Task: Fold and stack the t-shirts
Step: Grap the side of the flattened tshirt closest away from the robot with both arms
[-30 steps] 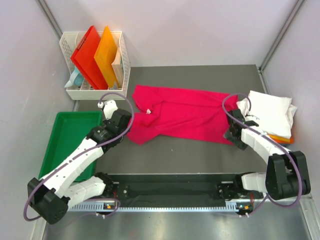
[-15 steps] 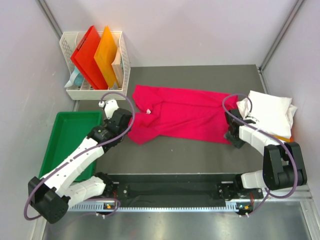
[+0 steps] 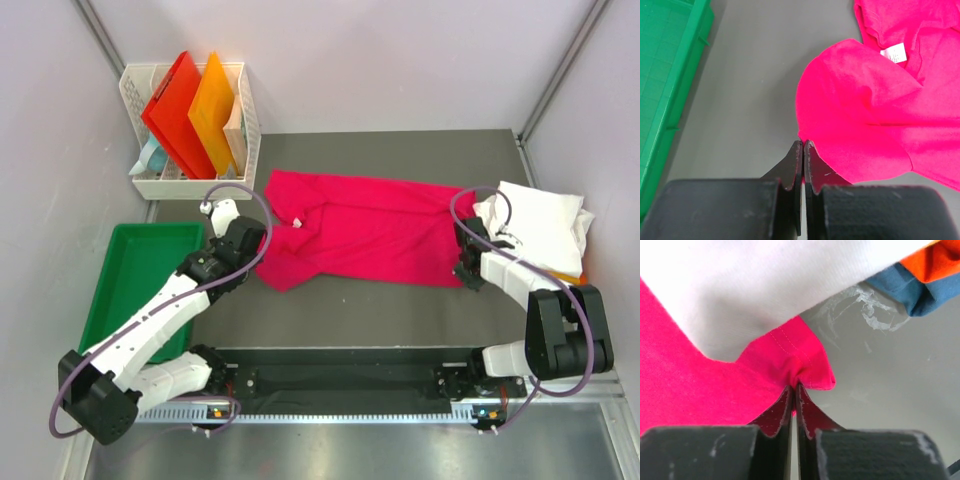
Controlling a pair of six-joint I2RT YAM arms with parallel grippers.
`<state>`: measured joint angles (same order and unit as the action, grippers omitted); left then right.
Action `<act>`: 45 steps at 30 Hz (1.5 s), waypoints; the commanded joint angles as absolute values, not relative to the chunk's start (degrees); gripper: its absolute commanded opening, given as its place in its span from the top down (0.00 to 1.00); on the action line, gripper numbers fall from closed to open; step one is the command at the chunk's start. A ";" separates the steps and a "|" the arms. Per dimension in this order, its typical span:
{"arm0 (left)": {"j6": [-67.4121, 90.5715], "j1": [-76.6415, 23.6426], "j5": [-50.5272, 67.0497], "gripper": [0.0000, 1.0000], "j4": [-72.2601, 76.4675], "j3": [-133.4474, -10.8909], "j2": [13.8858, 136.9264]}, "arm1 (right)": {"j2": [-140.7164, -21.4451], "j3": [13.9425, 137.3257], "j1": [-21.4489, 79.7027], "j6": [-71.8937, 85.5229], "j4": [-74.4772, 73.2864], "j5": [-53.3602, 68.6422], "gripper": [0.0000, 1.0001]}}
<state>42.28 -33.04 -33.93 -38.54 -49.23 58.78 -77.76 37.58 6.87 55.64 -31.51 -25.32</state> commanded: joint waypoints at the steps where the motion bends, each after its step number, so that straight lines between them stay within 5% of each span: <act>1: 41.84 -33.13 -35.16 1.00 -37.08 -50.54 58.71 | -78.58 36.38 5.62 53.88 -34.19 -25.49 1.00; 22: 58.61 -40.42 -38.40 1.00 -59.58 -50.18 45.97 | -53.97 34.98 13.18 49.83 -44.91 -24.96 1.00; 45: 79.89 -62.57 -34.89 1.00 -76.20 -54.49 54.23 | -42.28 36.56 23.82 61.52 -57.91 -28.83 1.00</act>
